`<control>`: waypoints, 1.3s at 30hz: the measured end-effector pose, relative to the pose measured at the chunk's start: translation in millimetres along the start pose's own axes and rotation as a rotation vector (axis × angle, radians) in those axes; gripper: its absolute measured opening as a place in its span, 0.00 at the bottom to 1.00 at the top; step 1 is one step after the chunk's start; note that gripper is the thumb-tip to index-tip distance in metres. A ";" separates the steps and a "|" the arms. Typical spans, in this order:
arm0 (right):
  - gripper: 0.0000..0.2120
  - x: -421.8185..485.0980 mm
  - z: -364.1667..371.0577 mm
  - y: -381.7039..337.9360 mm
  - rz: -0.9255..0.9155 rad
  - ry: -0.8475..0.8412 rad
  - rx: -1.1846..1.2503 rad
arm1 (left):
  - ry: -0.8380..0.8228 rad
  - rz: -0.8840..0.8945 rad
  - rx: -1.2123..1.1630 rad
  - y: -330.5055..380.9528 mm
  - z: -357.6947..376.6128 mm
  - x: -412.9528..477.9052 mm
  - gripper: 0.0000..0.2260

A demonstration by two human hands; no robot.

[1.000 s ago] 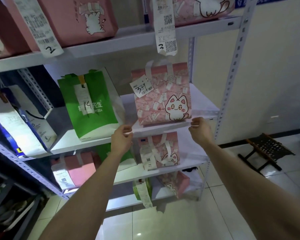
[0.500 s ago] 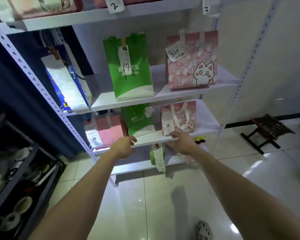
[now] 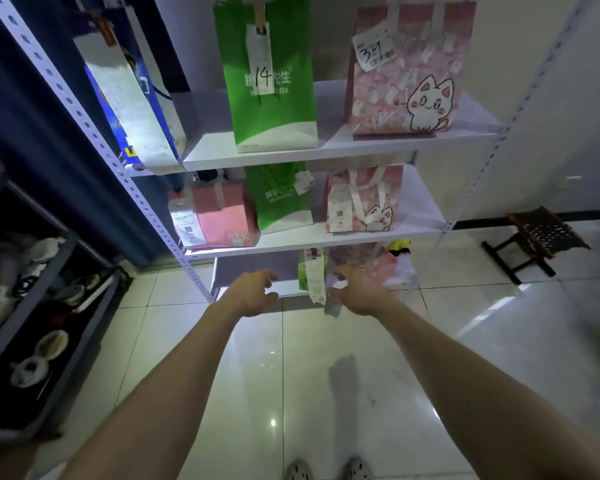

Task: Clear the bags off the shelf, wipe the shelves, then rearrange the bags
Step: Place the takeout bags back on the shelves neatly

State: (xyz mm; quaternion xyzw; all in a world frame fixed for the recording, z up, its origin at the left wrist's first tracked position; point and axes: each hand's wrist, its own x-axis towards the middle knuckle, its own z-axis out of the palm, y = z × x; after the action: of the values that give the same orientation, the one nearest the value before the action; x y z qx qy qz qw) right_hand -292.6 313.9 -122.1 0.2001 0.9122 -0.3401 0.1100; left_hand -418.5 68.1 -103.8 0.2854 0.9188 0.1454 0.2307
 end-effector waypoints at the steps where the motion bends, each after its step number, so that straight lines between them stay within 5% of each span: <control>1: 0.30 0.5 3.4 4.7 0.005 -0.014 0.017 | -0.005 -0.008 0.003 2.7 4.2 -0.1 0.22; 25: 0.27 33.9 10.9 14.0 -0.072 -0.136 0.023 | 0.042 -0.161 -0.107 7.3 15.4 3.4 0.20; 39: 0.25 71.6 22.0 -12.5 0.009 -0.101 -0.029 | -0.025 -0.026 -0.036 -34.8 -1.1 65.6 0.22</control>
State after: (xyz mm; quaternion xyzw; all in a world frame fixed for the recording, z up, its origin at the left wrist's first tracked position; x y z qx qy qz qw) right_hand -360.8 311.4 -155.3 0.1853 0.9093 -0.3363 0.1604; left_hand -482.9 79.0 -139.1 0.2710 0.9168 0.1552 0.2490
